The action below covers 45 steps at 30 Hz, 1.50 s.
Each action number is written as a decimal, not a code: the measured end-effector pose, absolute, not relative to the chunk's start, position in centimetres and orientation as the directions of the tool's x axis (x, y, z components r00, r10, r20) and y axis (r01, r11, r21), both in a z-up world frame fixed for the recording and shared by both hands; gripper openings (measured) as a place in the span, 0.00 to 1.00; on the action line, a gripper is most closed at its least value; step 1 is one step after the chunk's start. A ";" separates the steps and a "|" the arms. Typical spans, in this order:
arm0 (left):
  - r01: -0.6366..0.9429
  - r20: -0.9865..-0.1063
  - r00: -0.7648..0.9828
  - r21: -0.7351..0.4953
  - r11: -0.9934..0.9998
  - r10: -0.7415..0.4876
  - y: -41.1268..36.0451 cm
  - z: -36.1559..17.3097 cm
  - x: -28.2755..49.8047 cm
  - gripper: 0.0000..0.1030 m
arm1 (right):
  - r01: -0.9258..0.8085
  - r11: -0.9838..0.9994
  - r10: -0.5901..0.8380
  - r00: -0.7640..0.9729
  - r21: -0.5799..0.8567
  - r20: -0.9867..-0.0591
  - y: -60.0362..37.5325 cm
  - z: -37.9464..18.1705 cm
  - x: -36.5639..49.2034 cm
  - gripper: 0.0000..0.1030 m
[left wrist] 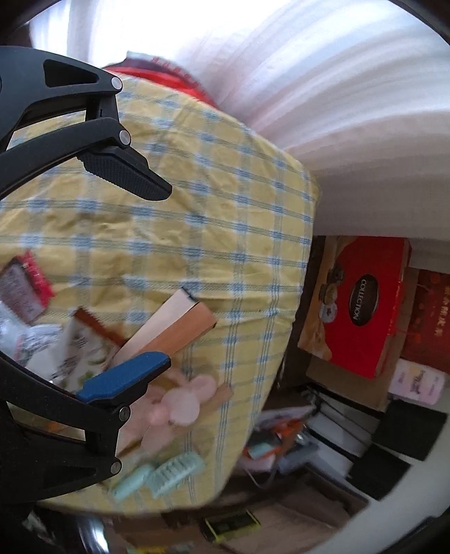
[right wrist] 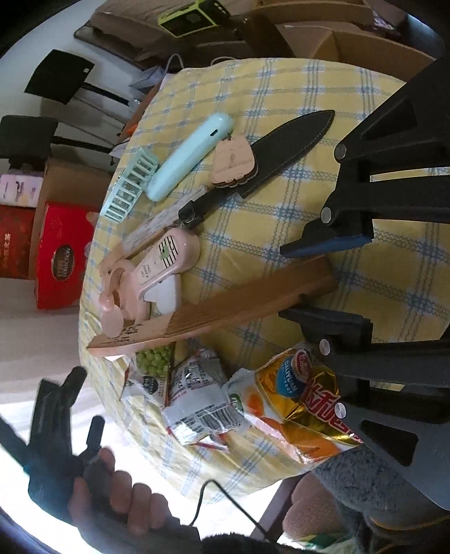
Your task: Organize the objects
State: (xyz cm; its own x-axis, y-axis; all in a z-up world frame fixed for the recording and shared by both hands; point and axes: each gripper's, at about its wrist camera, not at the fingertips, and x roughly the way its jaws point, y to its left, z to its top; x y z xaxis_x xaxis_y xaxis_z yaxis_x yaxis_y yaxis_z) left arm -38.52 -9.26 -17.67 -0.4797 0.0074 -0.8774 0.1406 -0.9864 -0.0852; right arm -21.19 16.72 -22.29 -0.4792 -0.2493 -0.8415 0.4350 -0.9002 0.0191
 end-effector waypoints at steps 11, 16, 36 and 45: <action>0.130 -0.879 -0.476 -0.083 -0.988 0.011 -5.7 -19.4 -39.9 0.84 | 0.442 -0.897 -0.256 -0.475 0.023 -0.842 16.6 -22.3 -20.9 0.26; 0.161 -0.868 -0.496 -0.113 -0.981 0.018 -5.7 -19.7 -40.4 0.79 | 0.442 -0.897 -0.262 -0.474 0.030 -0.841 16.5 -22.4 -20.9 0.26; 0.154 -0.848 -0.524 -0.188 -0.970 0.081 -6.3 -19.9 -39.8 0.32 | 0.445 -0.891 -0.311 -0.463 0.086 -0.830 17.2 -22.7 -21.2 0.26; 0.152 -0.863 -0.499 -0.174 -0.973 0.077 -5.8 -20.5 -40.2 0.33 | 0.443 -0.892 -0.315 -0.460 0.093 -0.830 17.4 -22.7 -21.3 0.25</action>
